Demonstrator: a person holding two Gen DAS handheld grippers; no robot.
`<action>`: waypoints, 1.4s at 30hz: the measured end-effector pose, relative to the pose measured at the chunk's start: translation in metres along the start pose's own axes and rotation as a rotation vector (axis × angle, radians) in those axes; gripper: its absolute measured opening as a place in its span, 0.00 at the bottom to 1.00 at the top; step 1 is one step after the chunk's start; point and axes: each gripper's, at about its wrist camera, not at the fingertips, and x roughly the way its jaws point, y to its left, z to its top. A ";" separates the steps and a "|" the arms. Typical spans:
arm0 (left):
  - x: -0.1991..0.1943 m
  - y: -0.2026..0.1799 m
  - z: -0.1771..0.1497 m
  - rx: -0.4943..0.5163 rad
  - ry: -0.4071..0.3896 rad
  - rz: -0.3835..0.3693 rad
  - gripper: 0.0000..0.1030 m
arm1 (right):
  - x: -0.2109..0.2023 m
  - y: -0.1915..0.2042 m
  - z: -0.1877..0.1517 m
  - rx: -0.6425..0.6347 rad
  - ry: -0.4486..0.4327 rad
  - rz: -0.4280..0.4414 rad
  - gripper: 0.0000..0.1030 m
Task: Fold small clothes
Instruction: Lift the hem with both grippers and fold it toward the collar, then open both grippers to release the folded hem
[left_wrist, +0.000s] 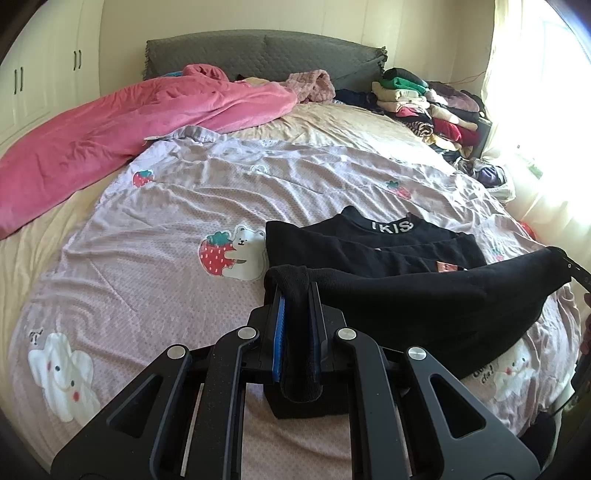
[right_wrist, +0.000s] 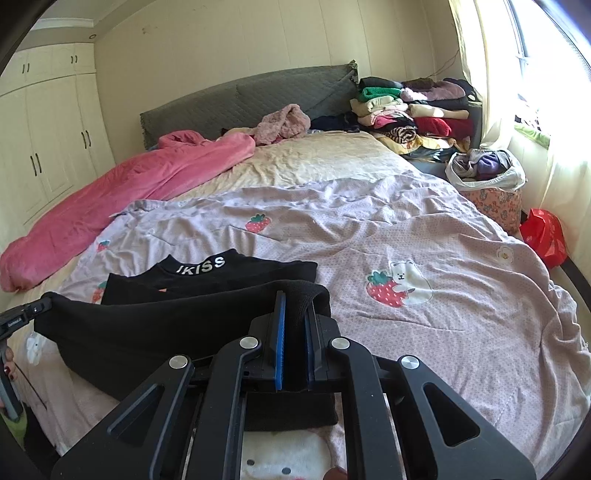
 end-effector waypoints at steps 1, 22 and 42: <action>0.002 0.000 0.001 0.000 0.001 0.003 0.05 | 0.004 0.000 0.000 -0.001 0.003 -0.006 0.07; 0.049 0.008 -0.003 -0.018 0.030 0.067 0.37 | 0.061 -0.006 -0.018 0.035 0.090 -0.053 0.44; 0.027 -0.050 -0.062 0.169 0.112 -0.035 0.36 | 0.024 0.075 -0.066 -0.267 0.154 0.110 0.43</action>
